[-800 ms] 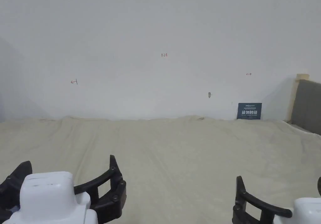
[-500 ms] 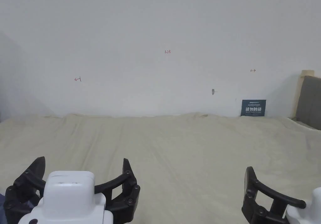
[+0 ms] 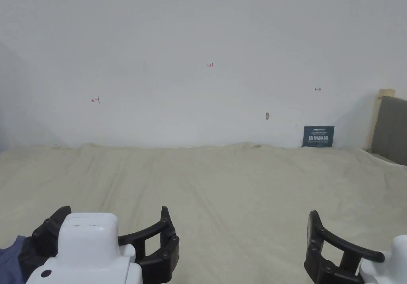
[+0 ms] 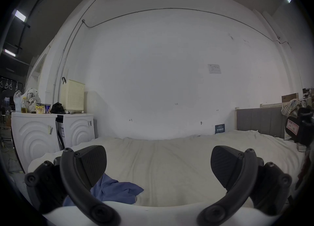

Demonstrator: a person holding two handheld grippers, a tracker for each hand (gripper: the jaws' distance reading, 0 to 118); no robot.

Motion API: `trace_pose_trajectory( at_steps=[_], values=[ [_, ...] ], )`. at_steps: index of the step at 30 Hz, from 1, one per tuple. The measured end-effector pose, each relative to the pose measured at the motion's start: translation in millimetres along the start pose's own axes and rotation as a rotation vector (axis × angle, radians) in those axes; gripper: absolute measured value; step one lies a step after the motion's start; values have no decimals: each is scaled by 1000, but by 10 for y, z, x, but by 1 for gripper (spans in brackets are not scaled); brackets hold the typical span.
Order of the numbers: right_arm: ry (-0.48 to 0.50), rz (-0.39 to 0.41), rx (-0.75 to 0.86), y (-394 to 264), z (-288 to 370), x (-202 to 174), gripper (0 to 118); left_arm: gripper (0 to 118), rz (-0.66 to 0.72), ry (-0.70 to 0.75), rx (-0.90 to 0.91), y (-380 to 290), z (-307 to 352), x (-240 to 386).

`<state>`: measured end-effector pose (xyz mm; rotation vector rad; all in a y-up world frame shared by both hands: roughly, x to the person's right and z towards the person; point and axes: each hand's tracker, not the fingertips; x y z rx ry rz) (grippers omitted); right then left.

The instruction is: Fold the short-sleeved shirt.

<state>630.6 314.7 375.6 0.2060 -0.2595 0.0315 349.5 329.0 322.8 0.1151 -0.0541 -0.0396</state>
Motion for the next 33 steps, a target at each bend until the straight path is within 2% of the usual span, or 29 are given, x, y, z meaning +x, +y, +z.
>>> trace_pose_trajectory(
  at_steps=[9,12,13,14,15,16,17,18,19,21,24,28,33],
  values=[
    [-4,-4,-26,-51,-22,5,118,118,-5,43,1,-34,-4,-25],
    [2,-4,-38,-68,-24,6,118,118,-54,74,0,-35,-5,-5],
    [21,-13,-44,-75,-21,14,111,118,-74,79,7,-38,5,2],
    [34,-19,-44,-83,-12,15,92,118,-88,82,17,-43,19,11],
    [41,-17,-40,-86,4,2,61,117,-94,78,25,-46,34,17],
    [27,0,-31,-93,15,-27,16,109,-99,70,31,-45,49,25],
    [-4,38,-31,-101,7,-64,4,91,-103,61,39,-44,72,38],
    [-15,44,-37,-113,-5,-78,4,55,-105,57,48,-45,93,53],
    [-10,24,-36,-129,-4,-67,2,0,-112,61,66,-51,114,77],
    [47,-33,-76,-125,-23,-26,0,0,-125,91,59,-60,92,106],
    [23,-20,-73,-127,-30,-11,0,0,-64,39,45,-55,67,27],
    [14,22,-57,-123,-17,-8,0,0,-93,63,36,-69,17,45],
    [12,32,-44,-94,-12,-33,0,0,-78,67,13,-77,-4,3]
  ],
)
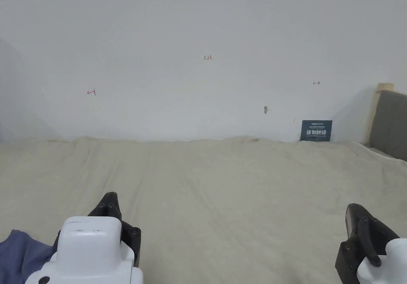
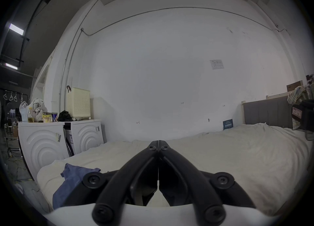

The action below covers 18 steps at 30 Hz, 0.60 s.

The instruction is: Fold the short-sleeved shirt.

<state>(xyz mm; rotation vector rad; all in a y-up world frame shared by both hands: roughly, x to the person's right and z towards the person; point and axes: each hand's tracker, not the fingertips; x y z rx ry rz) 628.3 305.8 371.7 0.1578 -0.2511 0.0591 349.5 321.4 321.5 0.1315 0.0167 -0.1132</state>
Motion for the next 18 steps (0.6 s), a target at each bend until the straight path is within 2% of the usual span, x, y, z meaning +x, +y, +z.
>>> trace_pose_trajectory(
  at_steps=[4,5,8,13,18],
  values=[
    [39,30,19,-8,-43,-184,0,0,20,49,-29,-2,44,-284],
    [76,33,22,4,-64,-289,0,0,12,80,-32,-7,71,-395],
    [190,-16,17,46,-134,-645,0,0,-33,177,-32,-21,200,-753],
    [349,-40,29,136,-187,-1347,0,0,-70,393,-56,-30,514,-1388],
    [433,-59,31,154,-137,-1688,0,0,-58,487,-96,-69,725,-1796]
  ],
)
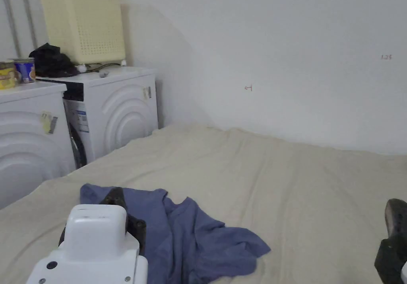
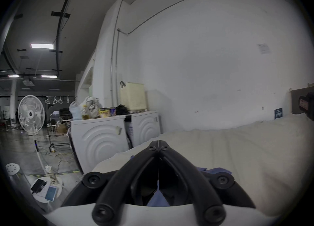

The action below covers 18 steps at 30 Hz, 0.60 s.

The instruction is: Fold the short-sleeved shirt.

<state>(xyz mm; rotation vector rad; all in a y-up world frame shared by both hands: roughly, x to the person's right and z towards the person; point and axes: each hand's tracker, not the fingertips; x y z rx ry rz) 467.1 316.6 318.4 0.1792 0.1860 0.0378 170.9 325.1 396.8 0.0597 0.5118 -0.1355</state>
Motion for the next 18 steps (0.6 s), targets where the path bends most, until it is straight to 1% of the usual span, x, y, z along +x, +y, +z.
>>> trace_pose_trajectory(
  at_steps=[4,9,11,14,16,18],
  values=[
    [28,4,-9,-20,-68,-125,0,0,-15,25,-18,-80,-21,-111],
    [50,1,-51,-37,-114,-107,0,0,-26,17,-63,-99,-250,-122],
    [52,6,-69,-53,-115,-46,0,0,8,-55,-174,24,-584,-184],
    [76,-8,-90,-75,-143,43,0,0,95,-165,-393,105,-1278,-302],
    [74,7,-105,-108,-146,77,0,0,39,-241,-593,-26,-1844,-268],
    [72,36,-135,-161,-164,109,0,0,46,-336,-832,-285,-2363,-204]
  ],
)
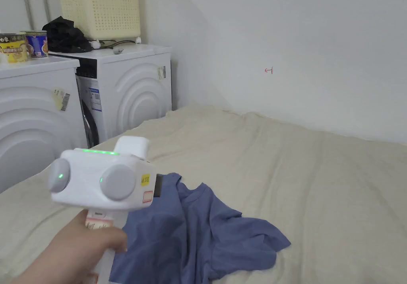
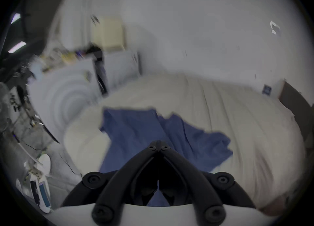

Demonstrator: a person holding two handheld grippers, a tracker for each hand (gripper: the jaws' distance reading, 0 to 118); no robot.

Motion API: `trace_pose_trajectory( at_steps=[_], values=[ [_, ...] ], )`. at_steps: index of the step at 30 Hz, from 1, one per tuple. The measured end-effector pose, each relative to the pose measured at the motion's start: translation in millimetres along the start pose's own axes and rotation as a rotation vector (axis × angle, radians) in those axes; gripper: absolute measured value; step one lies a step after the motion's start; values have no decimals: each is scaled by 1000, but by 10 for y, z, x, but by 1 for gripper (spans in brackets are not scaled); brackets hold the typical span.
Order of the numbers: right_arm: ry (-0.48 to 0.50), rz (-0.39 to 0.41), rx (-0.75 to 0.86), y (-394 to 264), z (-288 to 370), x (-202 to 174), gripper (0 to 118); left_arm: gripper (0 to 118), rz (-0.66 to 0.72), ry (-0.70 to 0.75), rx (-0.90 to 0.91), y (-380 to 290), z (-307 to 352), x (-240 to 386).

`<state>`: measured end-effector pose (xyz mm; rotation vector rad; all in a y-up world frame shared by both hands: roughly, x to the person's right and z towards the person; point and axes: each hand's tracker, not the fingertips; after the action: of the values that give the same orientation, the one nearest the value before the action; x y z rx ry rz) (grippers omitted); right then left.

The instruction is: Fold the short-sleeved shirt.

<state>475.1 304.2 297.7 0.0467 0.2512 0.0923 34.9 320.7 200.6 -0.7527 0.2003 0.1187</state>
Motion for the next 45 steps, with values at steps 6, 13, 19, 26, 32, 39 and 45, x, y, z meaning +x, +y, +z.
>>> trace_pose_trajectory(
  at_steps=[6,13,19,26,32,39,45],
  values=[
    [3,27,-61,-187,-16,96,0,99,127,-70,-181,134,-1117,-73],
    [3,108,-130,-351,-73,125,0,118,93,12,-316,119,-1862,-118],
    [49,68,-140,-401,-50,126,0,118,100,24,-479,-105,-2220,-194],
    [84,78,-168,-459,-82,91,0,100,40,54,-403,-18,-1979,-34],
    [81,78,-173,-479,-42,136,0,1,1,34,-355,-28,-1818,49],
    [59,77,-164,-393,74,270,0,1,128,-9,-241,246,-1351,-227],
    [25,-6,-128,-305,140,410,0,1,17,-22,-93,606,-405,-249]
  ],
)
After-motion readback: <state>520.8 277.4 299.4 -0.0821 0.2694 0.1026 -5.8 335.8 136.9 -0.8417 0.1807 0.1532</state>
